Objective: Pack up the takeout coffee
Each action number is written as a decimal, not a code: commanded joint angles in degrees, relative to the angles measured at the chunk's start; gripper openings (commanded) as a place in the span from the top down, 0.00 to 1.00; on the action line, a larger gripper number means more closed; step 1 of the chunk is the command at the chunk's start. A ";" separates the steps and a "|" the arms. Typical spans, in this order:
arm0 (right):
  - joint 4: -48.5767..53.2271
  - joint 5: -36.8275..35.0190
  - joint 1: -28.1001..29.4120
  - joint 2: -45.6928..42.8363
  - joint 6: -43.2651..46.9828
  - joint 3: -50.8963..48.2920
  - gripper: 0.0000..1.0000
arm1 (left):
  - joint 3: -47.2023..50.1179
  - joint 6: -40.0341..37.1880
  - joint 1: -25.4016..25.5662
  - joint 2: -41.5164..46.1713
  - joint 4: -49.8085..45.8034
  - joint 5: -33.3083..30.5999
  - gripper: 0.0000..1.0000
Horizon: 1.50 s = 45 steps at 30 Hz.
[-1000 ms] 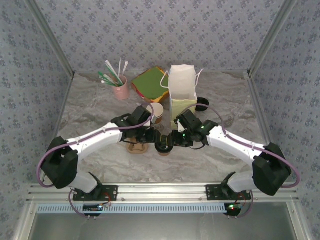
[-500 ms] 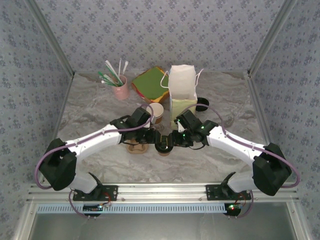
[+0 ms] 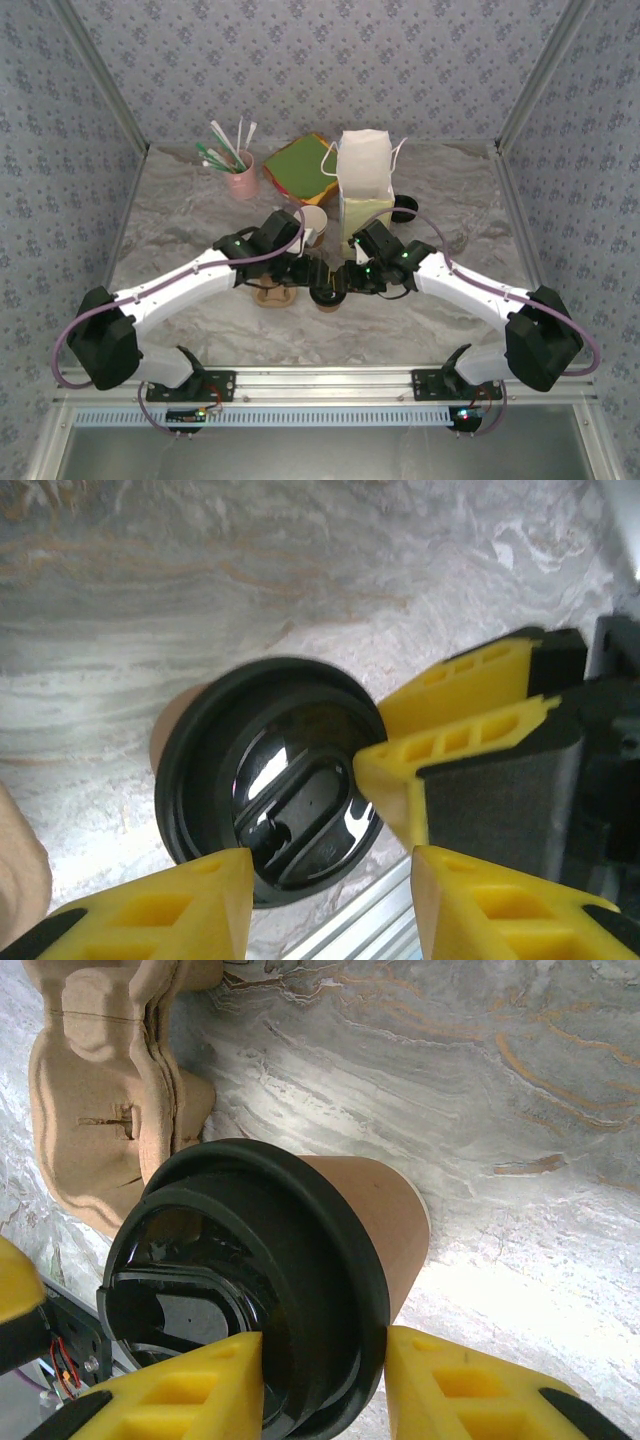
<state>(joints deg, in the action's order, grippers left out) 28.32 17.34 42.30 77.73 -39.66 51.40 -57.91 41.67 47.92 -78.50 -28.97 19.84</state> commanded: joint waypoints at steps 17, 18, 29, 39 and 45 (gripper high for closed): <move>3.59 -3.24 0.68 1.11 -0.83 -1.43 0.66 | 2.51 1.07 1.84 -0.05 -2.44 -1.61 0.55; 3.50 -3.20 0.71 1.06 -0.78 -1.47 0.66 | 2.30 0.92 1.77 -0.07 -2.64 -1.73 0.55; 3.76 -3.39 0.78 1.10 -0.77 -1.61 0.66 | 2.32 1.62 1.12 -0.08 0.01 0.52 0.61; 3.48 -3.44 0.80 1.21 -0.69 -1.83 0.66 | 2.76 1.11 1.01 -3.30 0.02 -0.95 0.59; 3.16 -3.11 0.88 1.52 -0.78 -2.09 0.66 | 4.79 -0.11 1.79 -4.99 -3.67 -4.67 0.62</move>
<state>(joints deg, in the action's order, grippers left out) 28.21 16.73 42.68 77.67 -39.68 51.35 -54.30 42.92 49.08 -80.49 -29.91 18.81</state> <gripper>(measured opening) 0.345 0.379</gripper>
